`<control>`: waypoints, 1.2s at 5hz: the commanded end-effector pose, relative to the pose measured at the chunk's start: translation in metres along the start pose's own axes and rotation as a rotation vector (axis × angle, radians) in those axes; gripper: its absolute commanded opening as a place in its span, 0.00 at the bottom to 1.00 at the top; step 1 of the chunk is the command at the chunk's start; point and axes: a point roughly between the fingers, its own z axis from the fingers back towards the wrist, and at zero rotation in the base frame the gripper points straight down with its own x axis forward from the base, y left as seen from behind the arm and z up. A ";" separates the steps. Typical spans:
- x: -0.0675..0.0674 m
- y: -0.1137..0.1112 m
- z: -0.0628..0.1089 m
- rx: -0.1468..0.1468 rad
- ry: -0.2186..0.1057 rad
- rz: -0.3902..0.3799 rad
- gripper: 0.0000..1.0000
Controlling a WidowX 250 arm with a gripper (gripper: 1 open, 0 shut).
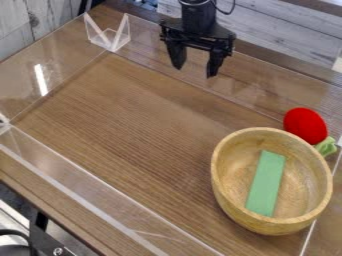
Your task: Put the green block in the brown bowl
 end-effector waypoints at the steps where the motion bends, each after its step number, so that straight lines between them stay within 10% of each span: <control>1: 0.016 0.006 0.015 0.005 -0.056 -0.007 1.00; 3: 0.007 0.016 -0.014 -0.005 -0.043 -0.055 1.00; 6: 0.005 -0.001 0.034 -0.026 -0.089 -0.130 1.00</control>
